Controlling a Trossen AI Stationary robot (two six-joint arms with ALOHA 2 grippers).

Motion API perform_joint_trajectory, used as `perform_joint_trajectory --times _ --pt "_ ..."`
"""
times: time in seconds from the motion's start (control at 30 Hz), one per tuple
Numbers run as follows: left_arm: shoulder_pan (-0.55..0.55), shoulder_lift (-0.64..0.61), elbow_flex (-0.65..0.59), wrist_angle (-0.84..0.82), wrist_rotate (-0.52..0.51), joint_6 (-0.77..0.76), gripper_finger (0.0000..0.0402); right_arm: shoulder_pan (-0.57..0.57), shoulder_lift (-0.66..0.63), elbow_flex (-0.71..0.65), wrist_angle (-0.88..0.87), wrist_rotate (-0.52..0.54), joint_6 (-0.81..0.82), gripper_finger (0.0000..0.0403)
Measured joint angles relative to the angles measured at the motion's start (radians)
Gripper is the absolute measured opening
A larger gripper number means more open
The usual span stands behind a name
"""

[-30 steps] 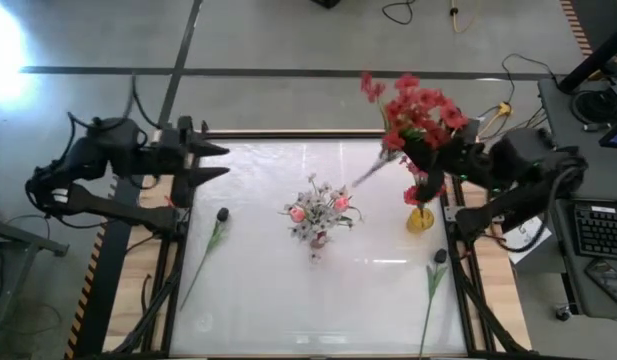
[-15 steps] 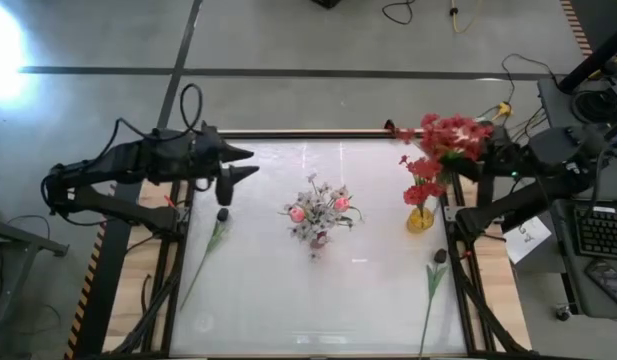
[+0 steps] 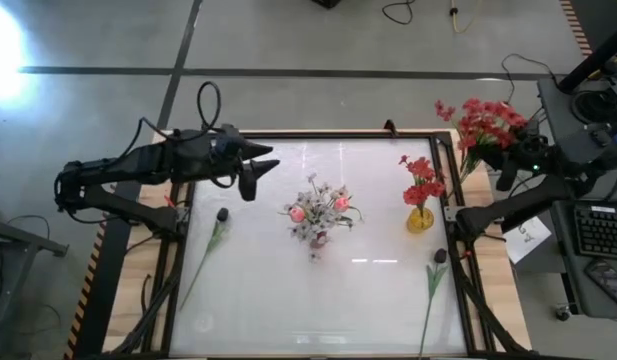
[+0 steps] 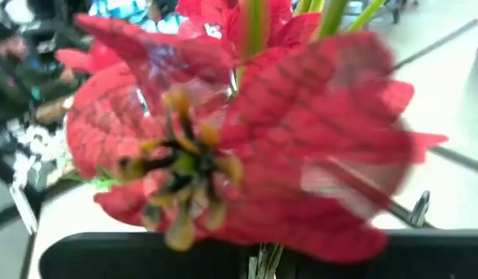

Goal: Sort flowers into vase by color
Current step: Put the red flowers into the yellow vase

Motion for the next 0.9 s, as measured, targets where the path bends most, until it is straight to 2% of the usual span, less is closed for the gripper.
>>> perform_joint_trajectory --times 0.13,0.27,0.47,0.9 --pt "0.000 0.025 0.000 0.035 -0.021 -0.008 0.0185 0.000 -0.067 -0.145 0.059 0.008 0.073 0.0013" --pt "0.000 0.047 0.000 0.047 -0.052 -0.011 0.0185 0.000 -0.110 -0.269 0.149 0.010 0.080 0.0013" --pt "0.000 0.045 0.000 0.023 -0.053 -0.025 0.0185 0.000 -0.120 -0.351 0.201 0.036 0.048 0.0013" --pt "0.000 -0.006 0.000 -0.382 -0.014 -0.270 0.0185 0.000 -0.121 -0.383 0.201 0.062 0.017 0.0013"
